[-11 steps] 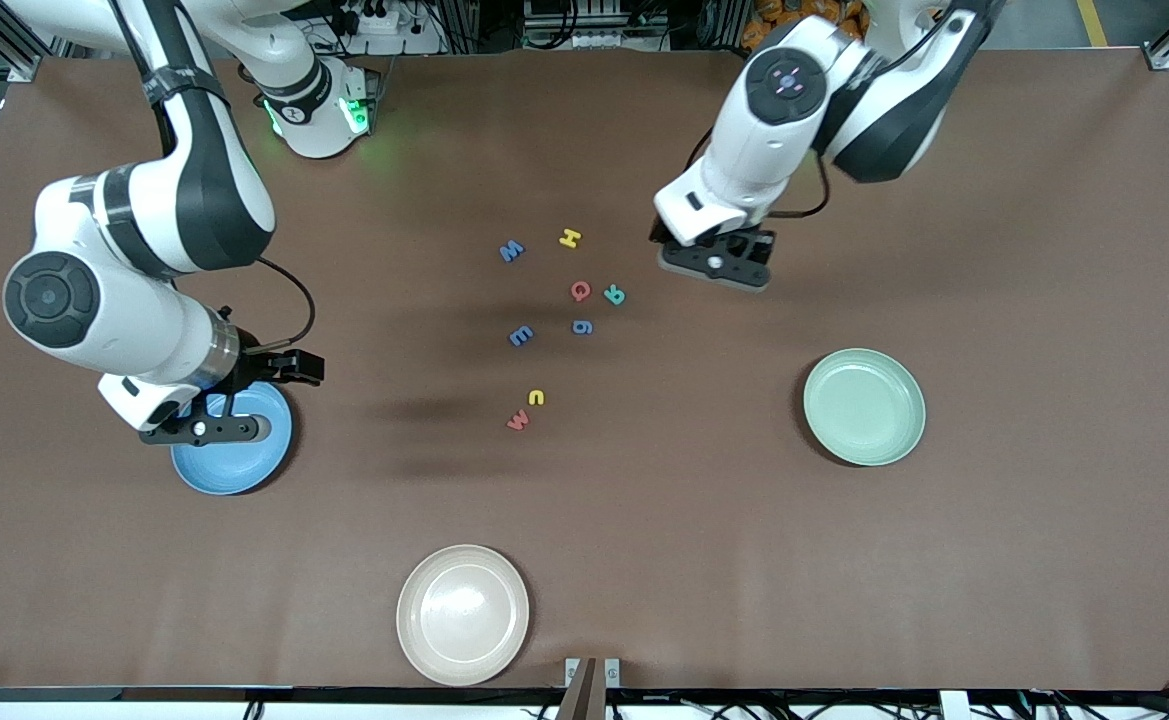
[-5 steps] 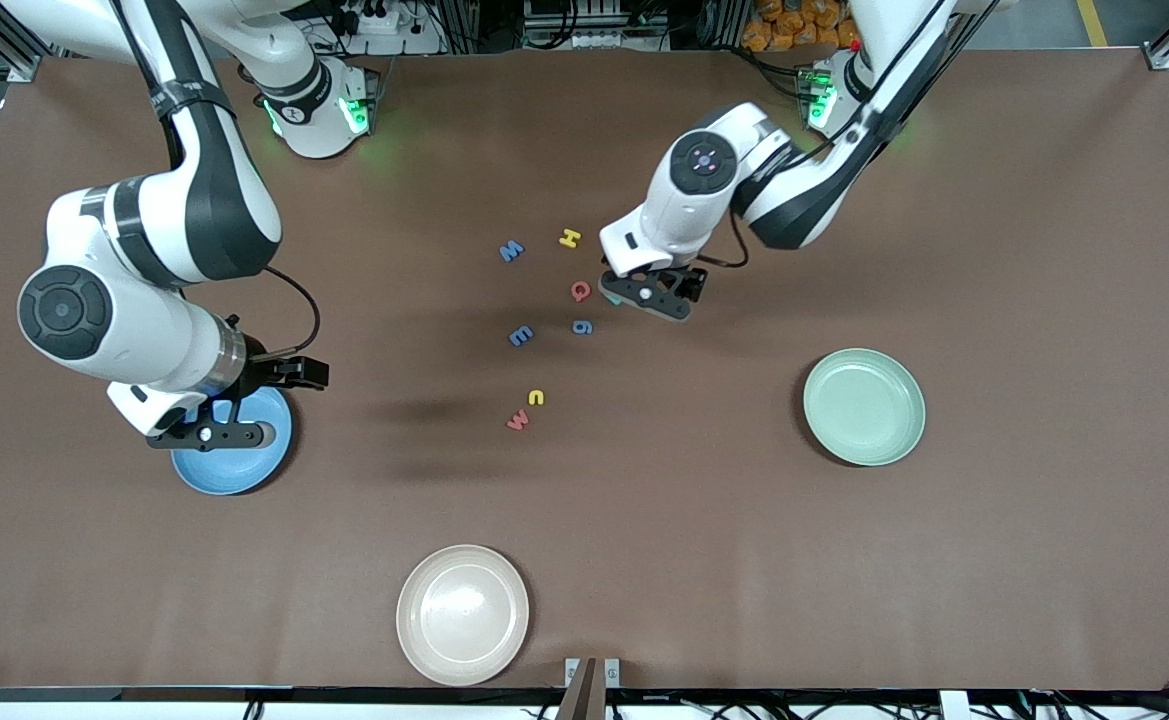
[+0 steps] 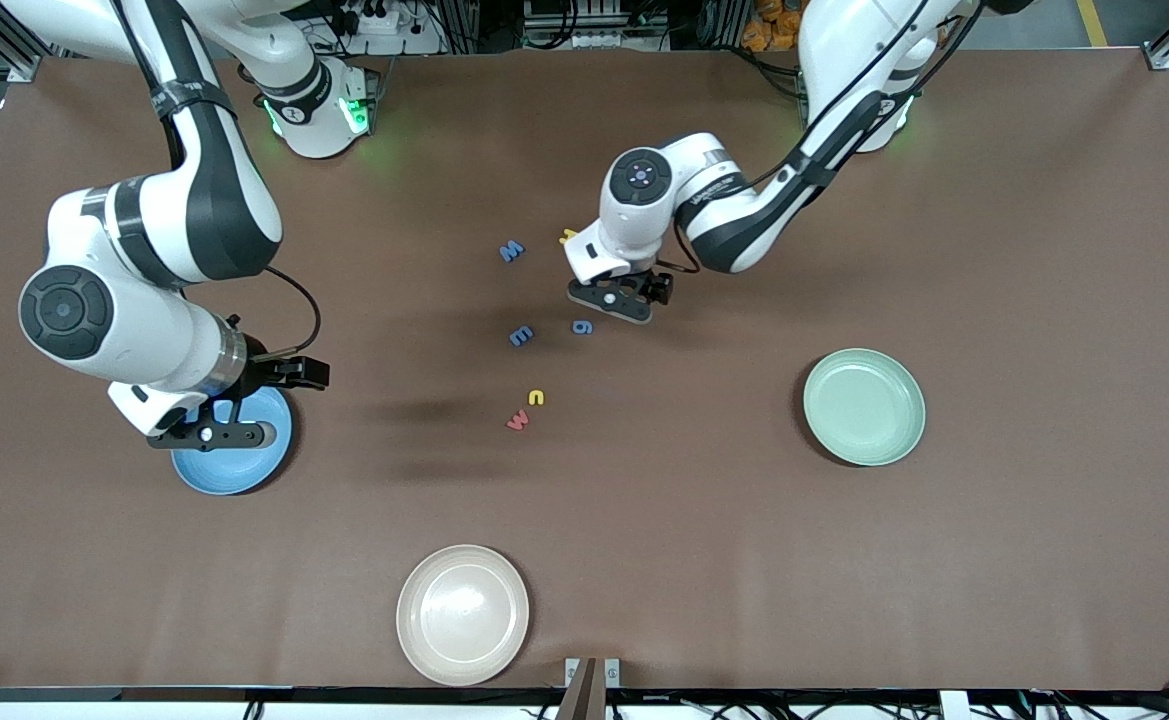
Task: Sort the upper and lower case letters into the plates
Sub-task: 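Lower the left gripper onto the teal b and close it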
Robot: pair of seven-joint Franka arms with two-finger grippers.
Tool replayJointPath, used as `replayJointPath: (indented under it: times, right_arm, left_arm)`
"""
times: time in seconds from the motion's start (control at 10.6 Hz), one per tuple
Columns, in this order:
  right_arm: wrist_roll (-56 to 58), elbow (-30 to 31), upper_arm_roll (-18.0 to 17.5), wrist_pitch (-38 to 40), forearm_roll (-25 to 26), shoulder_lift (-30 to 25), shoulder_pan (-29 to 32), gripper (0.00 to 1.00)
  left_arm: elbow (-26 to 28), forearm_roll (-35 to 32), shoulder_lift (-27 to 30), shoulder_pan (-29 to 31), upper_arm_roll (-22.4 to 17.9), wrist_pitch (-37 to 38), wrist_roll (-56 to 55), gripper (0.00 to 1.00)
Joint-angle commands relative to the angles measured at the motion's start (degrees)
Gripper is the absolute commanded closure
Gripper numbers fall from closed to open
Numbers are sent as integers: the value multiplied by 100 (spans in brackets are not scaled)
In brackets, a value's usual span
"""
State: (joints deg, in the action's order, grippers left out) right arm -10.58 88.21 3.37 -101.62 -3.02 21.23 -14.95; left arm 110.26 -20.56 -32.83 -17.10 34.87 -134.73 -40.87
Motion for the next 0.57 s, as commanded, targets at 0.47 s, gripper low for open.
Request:
replayJointPath:
  times: [0.47]
  right_arm:
    - [170, -67, 41, 72, -24, 4, 168, 0]
  left_arm:
    - [-119, -1220, -645, -268, -121, -317, -1124, 0]
